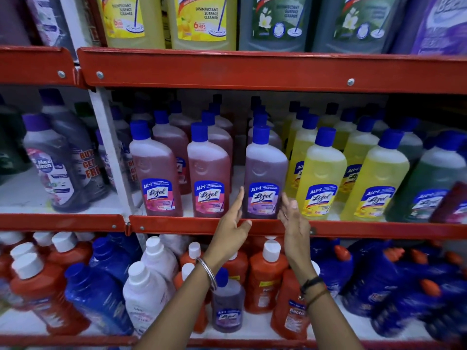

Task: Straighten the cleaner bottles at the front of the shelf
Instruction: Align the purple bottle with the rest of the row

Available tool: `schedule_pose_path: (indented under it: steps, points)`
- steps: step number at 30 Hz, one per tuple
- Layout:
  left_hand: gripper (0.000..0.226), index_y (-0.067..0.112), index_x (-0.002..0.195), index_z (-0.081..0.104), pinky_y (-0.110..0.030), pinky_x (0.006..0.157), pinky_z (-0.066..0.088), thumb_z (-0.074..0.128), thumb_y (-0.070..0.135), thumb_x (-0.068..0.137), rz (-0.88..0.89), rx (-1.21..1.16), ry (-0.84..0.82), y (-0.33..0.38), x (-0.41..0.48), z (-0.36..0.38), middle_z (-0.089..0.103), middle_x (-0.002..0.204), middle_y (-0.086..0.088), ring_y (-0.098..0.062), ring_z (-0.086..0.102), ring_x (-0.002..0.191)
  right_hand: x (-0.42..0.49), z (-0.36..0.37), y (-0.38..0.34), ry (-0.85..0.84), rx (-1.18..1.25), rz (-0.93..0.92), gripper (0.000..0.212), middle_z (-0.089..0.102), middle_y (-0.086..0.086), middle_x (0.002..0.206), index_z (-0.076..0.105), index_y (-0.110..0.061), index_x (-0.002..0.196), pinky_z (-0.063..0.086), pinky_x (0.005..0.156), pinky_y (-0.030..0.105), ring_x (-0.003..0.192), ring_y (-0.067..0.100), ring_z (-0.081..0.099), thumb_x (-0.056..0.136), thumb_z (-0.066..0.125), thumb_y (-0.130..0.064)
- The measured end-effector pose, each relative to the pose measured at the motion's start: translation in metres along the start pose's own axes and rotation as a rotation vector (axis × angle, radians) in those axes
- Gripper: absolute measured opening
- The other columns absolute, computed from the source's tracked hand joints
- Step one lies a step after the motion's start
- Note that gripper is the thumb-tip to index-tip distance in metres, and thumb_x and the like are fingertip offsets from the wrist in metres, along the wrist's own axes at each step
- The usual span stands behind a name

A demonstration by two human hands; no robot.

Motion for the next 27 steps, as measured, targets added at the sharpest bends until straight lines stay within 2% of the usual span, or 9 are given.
schedule_pose_path:
  steps: [4, 7, 10, 13, 15, 17, 19, 23, 27]
  points:
    - [0.073, 0.023, 0.148, 0.02, -0.006, 0.089, 0.041, 0.047, -0.011, 0.09, 0.054, -0.039, 0.108, 0.001, -0.001, -0.002, 0.044, 0.132, 0.023, 0.025, 0.045, 0.109, 0.003, -0.002, -0.004, -0.023, -0.049, -0.015, 0.039, 0.064, -0.009, 0.119, 0.057, -0.04, 0.116, 0.05, 0.081, 0.014, 0.113, 0.005, 0.06, 0.09, 0.037, -0.061]
    - [0.053, 0.032, 0.133, 0.042, -0.018, 0.099, 0.044, 0.055, 0.004, 0.089, 0.172, 0.003, 0.368, 0.012, -0.012, -0.009, 0.051, 0.137, 0.0, 0.006, 0.052, 0.115, 0.0, -0.023, -0.017, 0.076, -0.11, -0.115, 0.047, 0.066, -0.004, 0.118, 0.061, -0.037, 0.115, 0.048, 0.095, 0.031, 0.117, 0.017, 0.059, 0.087, 0.036, -0.065]
    - [0.032, 0.034, 0.118, 0.052, -0.02, 0.097, 0.042, 0.051, 0.024, 0.088, 0.375, 0.048, 0.512, 0.038, -0.028, 0.004, 0.056, 0.125, -0.003, -0.01, 0.054, 0.116, -0.012, -0.062, -0.049, 0.239, -0.114, -0.342, 0.044, 0.062, 0.001, 0.115, 0.061, -0.028, 0.114, 0.045, 0.097, 0.036, 0.115, 0.025, 0.057, 0.093, 0.036, -0.058]
    - [0.044, 0.025, 0.134, 0.046, -0.019, 0.108, 0.03, 0.037, 0.042, 0.094, 0.408, 0.075, 0.306, 0.053, -0.02, 0.049, 0.046, 0.141, 0.002, -0.007, 0.039, 0.133, -0.003, -0.094, -0.053, 0.275, -0.148, -0.328, 0.05, 0.053, 0.002, 0.128, 0.053, -0.021, 0.127, 0.039, 0.103, 0.026, 0.124, 0.016, 0.049, 0.094, 0.035, -0.053]
    - [0.053, 0.037, 0.139, 0.033, -0.027, 0.116, 0.021, 0.026, 0.061, 0.092, 0.345, 0.088, 0.147, 0.05, -0.007, 0.077, 0.031, 0.153, 0.008, -0.001, 0.024, 0.141, 0.009, -0.1, -0.042, 0.191, -0.192, -0.216, 0.066, 0.043, -0.005, 0.143, 0.042, -0.027, 0.138, 0.032, 0.105, 0.015, 0.134, 0.004, 0.038, 0.087, 0.031, -0.068]
    - [0.058, 0.049, 0.137, 0.024, -0.04, 0.12, 0.017, 0.02, 0.074, 0.085, 0.26, 0.053, 0.058, 0.04, 0.008, 0.096, 0.02, 0.157, 0.014, 0.001, 0.015, 0.143, 0.017, -0.098, -0.029, 0.085, -0.175, -0.117, 0.076, 0.033, -0.013, 0.15, 0.032, -0.039, 0.14, 0.027, 0.107, 0.016, 0.137, -0.002, 0.031, 0.077, 0.029, -0.082]
    - [0.067, 0.053, 0.136, 0.022, -0.044, 0.12, 0.017, 0.019, 0.084, 0.077, 0.185, 0.01, 0.014, 0.032, 0.018, 0.106, 0.017, 0.157, 0.017, 0.001, 0.016, 0.143, 0.021, -0.097, -0.024, 0.003, -0.135, -0.071, 0.081, 0.034, -0.016, 0.148, 0.028, -0.042, 0.139, 0.028, 0.11, 0.023, 0.136, -0.002, 0.033, 0.072, 0.03, -0.087]
    - [0.085, 0.058, 0.128, 0.024, -0.019, 0.113, 0.022, 0.023, 0.098, 0.053, 0.072, -0.137, -0.045, 0.026, 0.026, 0.114, 0.026, 0.152, 0.014, -0.002, 0.029, 0.138, 0.026, -0.098, -0.027, -0.068, -0.087, -0.024, 0.088, 0.051, -0.026, 0.127, 0.038, -0.037, 0.135, 0.039, 0.097, 0.01, 0.118, -0.013, 0.049, 0.066, 0.031, -0.091]
    - [0.092, 0.053, 0.13, 0.025, -0.019, 0.112, 0.023, 0.025, 0.099, 0.05, 0.068, -0.148, -0.058, 0.024, 0.03, 0.113, 0.027, 0.151, 0.013, -0.005, 0.029, 0.139, 0.027, -0.103, -0.029, -0.072, -0.047, -0.006, 0.085, 0.057, -0.021, 0.122, 0.046, -0.035, 0.127, 0.043, 0.087, 0.006, 0.112, -0.011, 0.056, 0.064, 0.035, -0.091]
Point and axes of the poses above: each hand's wrist, its own x-axis towards the middle knuckle, its own z-axis out of the palm, y = z × x, the point moved 10 cm from there along x, towards the middle knuckle
